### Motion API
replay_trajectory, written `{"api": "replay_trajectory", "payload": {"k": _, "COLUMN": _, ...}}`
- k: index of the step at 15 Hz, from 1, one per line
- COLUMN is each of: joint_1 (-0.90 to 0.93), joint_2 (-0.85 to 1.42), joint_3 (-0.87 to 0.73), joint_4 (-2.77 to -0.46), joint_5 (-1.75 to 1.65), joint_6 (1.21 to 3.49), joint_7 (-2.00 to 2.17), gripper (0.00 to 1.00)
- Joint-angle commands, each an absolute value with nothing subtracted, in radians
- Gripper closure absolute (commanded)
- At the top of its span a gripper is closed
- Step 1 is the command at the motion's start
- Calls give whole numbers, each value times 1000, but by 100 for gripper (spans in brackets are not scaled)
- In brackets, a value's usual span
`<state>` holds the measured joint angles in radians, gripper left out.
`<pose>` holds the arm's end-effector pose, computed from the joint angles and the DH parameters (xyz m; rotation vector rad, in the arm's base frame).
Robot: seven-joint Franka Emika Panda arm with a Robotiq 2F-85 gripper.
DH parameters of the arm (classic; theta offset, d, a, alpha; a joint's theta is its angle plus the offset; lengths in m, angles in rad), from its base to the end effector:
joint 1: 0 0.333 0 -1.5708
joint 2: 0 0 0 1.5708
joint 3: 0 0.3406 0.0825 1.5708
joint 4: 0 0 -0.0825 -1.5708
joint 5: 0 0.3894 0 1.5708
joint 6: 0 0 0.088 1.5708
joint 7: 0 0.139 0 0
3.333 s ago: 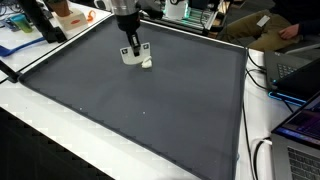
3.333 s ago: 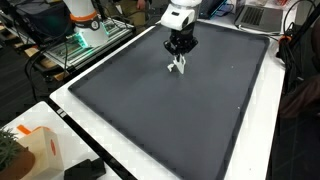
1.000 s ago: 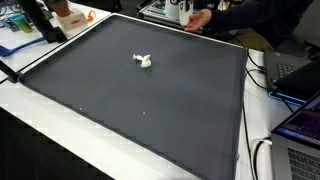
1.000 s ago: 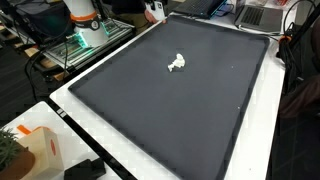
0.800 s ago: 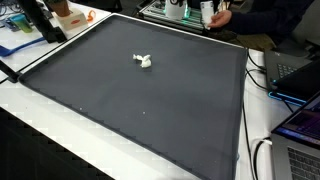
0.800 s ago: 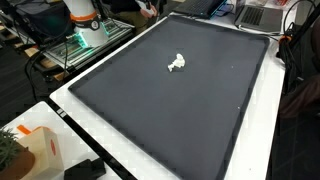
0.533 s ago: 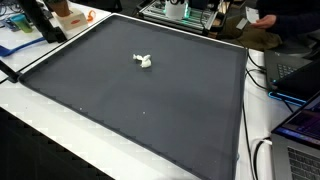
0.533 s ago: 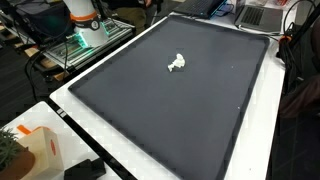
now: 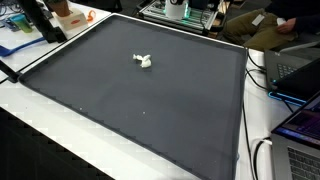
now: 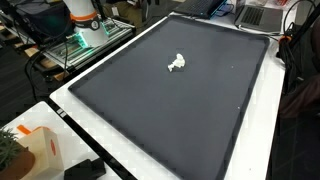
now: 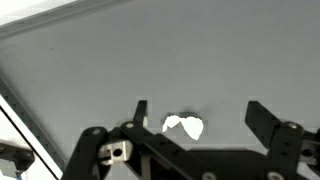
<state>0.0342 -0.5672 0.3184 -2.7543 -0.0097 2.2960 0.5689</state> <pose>0.3374 0.1124 0.3696 2.9857 -0.3754 0.2291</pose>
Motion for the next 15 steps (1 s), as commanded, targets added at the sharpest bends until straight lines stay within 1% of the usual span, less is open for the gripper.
{"api": "replay_trajectory", "payload": {"k": 1, "joint_1": 41, "joint_2": -567, "joint_3": 309, "joint_4": -2753, "joint_5": -16, "joint_6": 2293, "joint_7": 573, "gripper": 0}}
{"api": "replay_trajectory", "payload": {"k": 4, "joint_1": 39, "joint_2": -567, "joint_3": 309, "joint_4": -2753, "joint_5": -16, "joint_6": 2292, "joint_7": 573, "gripper": 0}}
{"api": "replay_trajectory", "payload": {"k": 6, "joint_1": 15, "joint_2": -556, "joint_3": 314, "joint_4": -2750, "joint_5": -38, "joint_6": 2353, "joint_7": 591, "gripper": 0}}
{"api": "replay_trajectory", "payload": {"k": 10, "joint_1": -62, "joint_2": -494, "joint_3": 336, "joint_4": -2747, "joint_5": -156, "joint_6": 2518, "joint_7": 592, "gripper": 0}}
{"api": "replay_trajectory", "payload": {"k": 15, "joint_1": -134, "joint_2": -368, "joint_3": 321, "joint_4": -2749, "joint_5": -227, "joint_6": 2748, "joint_7": 588, "gripper": 0}}
